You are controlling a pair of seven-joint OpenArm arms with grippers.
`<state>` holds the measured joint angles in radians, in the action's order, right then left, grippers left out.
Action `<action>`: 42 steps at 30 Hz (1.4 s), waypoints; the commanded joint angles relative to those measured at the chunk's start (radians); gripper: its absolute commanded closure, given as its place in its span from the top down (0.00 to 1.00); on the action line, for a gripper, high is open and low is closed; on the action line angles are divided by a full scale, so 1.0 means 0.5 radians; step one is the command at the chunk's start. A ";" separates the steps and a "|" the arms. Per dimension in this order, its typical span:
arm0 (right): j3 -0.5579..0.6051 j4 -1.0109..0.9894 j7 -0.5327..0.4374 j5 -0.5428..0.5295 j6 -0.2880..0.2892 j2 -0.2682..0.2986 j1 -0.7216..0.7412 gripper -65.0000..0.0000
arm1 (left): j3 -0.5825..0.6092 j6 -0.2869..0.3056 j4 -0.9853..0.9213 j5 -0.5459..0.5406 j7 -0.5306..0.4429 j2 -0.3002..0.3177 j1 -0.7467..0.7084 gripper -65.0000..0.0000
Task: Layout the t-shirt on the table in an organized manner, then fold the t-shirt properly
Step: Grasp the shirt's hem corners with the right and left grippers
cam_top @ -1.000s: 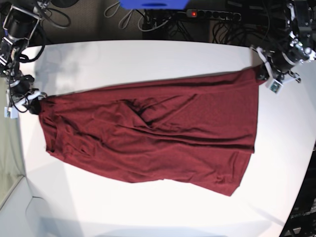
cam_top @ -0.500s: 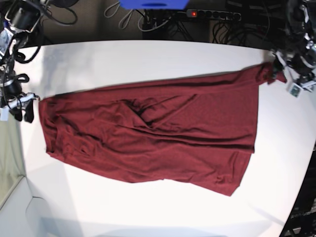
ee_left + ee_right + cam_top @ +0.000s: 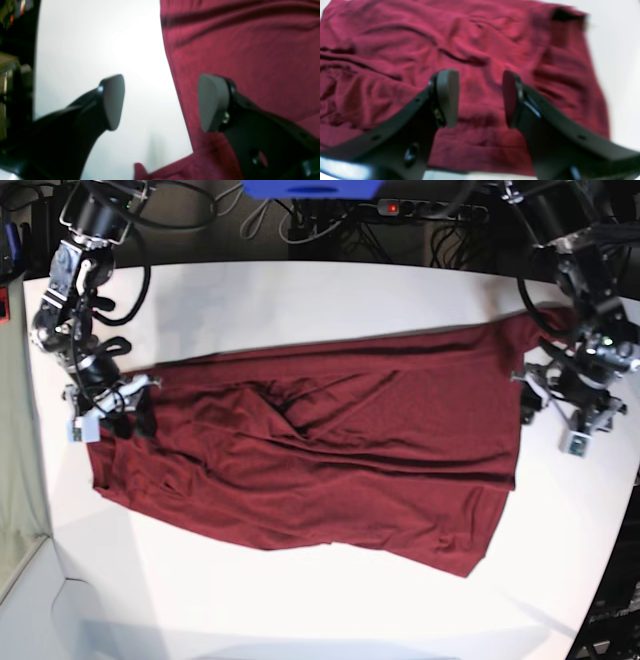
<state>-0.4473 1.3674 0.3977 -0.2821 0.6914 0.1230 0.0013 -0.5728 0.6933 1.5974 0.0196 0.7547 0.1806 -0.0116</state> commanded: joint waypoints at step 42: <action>-0.083 0.038 -0.060 -0.033 0.013 0.299 -0.468 0.02 | 0.365 0.010 -0.754 0.079 -0.351 0.260 -0.030 0.68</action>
<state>-0.4797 1.3701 0.3771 -0.2928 0.7021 0.2543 -0.2333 -0.3908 0.7116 1.2266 -0.0387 0.4850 0.2966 -0.0135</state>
